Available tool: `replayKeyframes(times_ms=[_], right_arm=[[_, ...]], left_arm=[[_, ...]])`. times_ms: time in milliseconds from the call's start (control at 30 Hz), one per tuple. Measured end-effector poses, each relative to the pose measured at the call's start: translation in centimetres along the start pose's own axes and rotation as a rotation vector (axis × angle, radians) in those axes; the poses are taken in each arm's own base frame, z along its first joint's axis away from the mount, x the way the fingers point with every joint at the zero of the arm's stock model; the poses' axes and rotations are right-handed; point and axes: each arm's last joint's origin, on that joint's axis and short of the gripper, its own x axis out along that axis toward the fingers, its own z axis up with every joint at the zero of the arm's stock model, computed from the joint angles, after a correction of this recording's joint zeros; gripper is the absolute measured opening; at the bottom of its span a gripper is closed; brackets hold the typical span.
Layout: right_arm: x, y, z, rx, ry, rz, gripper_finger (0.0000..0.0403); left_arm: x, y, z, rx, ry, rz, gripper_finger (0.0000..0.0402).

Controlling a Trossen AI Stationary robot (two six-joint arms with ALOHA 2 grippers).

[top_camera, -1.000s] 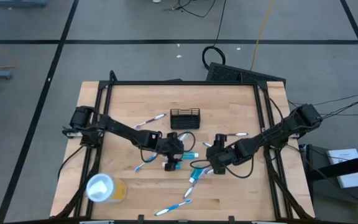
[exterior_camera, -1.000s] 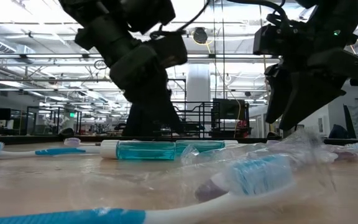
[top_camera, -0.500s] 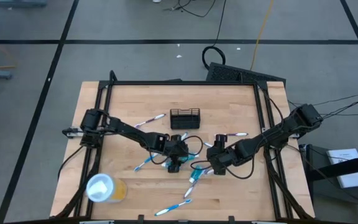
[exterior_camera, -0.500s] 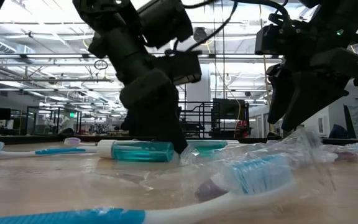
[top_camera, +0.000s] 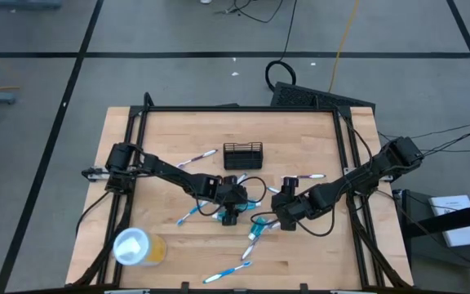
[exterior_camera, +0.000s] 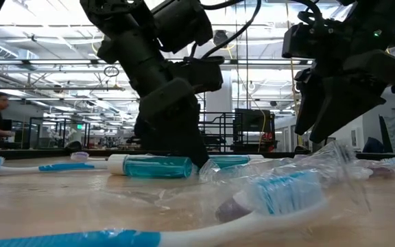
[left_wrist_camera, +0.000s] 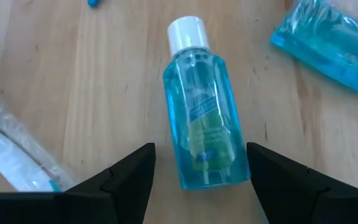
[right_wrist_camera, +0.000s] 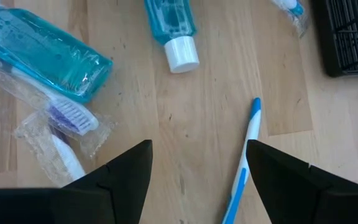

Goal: Pick & Place toothbrushing station
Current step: Put the blue mouthwash bottle into the black organizer

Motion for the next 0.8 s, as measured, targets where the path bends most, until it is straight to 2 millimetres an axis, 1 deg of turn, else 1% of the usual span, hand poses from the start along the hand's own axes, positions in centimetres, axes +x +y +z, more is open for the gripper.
replayKeyframes(times_ms=[67, 133, 300, 400, 600, 800], right_arm=[[0.00, 0.00, 0.00, 0.000, 0.000, 0.000, 0.0251], [0.00, 0.00, 0.00, 0.003, 0.000, 0.001, 0.0251], [0.00, 0.00, 0.01, 0.008, 0.000, 0.001, 0.0251], [0.00, 0.01, 0.02, 0.009, -0.002, 0.002, 0.0251], [0.00, 0.02, 0.04, 0.010, -0.003, 0.003, 0.0251], [0.00, 0.02, 0.03, 0.023, -0.003, 0.003, 0.0251]], left_arm=[[0.00, 0.02, -0.04, -0.003, 0.004, 0.005, 0.0249], [0.00, 0.02, -0.08, -0.007, 0.007, 0.006, 0.0234], [0.00, 0.03, -0.12, -0.003, 0.012, 0.007, 0.0171], [0.00, 0.03, -0.11, 0.002, 0.011, 0.007, 0.0142], [0.00, 0.03, -0.14, 0.003, 0.014, 0.008, 0.0136], [0.00, 0.19, -0.16, 0.006, 0.011, 0.060, 0.0135]])
